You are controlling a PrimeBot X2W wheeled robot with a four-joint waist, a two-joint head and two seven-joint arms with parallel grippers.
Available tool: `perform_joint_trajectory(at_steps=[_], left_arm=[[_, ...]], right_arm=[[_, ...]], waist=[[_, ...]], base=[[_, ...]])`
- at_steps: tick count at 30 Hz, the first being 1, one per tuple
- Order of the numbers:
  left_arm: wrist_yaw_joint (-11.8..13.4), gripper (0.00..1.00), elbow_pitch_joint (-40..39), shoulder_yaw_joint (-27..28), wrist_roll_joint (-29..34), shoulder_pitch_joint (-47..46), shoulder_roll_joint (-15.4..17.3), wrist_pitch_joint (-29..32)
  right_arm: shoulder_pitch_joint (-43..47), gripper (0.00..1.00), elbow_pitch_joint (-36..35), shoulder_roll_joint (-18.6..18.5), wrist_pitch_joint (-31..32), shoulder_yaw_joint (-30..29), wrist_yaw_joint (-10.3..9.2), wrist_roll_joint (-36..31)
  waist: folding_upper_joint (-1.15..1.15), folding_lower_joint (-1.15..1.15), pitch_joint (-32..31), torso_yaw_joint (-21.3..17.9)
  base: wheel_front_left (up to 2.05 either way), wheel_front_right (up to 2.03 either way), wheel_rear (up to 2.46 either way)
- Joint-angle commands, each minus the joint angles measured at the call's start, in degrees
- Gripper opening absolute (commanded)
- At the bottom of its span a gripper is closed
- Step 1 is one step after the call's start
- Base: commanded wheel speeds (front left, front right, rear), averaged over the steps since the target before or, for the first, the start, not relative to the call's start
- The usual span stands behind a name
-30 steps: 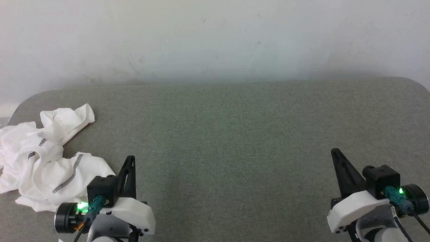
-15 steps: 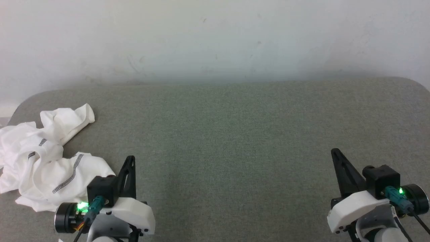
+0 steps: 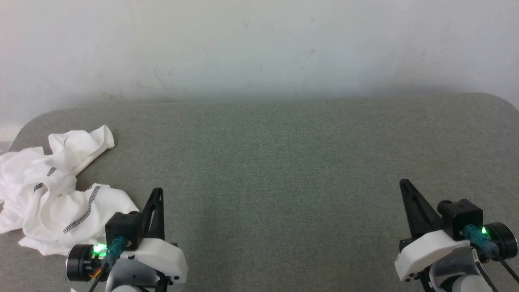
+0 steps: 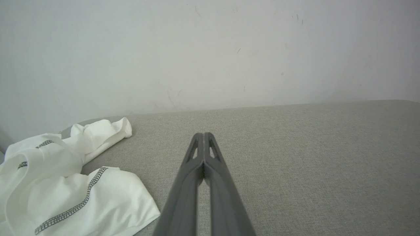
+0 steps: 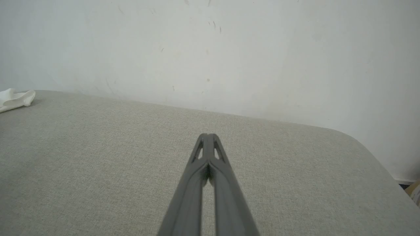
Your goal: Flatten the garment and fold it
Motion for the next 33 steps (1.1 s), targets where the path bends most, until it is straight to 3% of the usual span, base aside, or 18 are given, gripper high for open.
perform_joint_trajectory(at_steps=[1, 33], left_arm=[[0.0, 1.0, 0.01, -0.02, -0.02, 0.01, 0.01, -0.01], [1.34, 1.0, 0.62, -0.78, -1.32, 0.69, -0.02, -3.41]], right_arm=[[0.02, 1.0, 0.05, -0.02, -0.01, 0.0, 0.0, 0.03], [-0.31, 1.0, 0.8, 0.01, -3.41, -0.36, -0.02, 0.59]], waist=[[0.0, 0.0, 0.0, 0.0], [0.0, 0.0, 0.26, 2.19]], base=[[0.0, 0.0, 0.0], [0.0, 0.0, 0.0]])
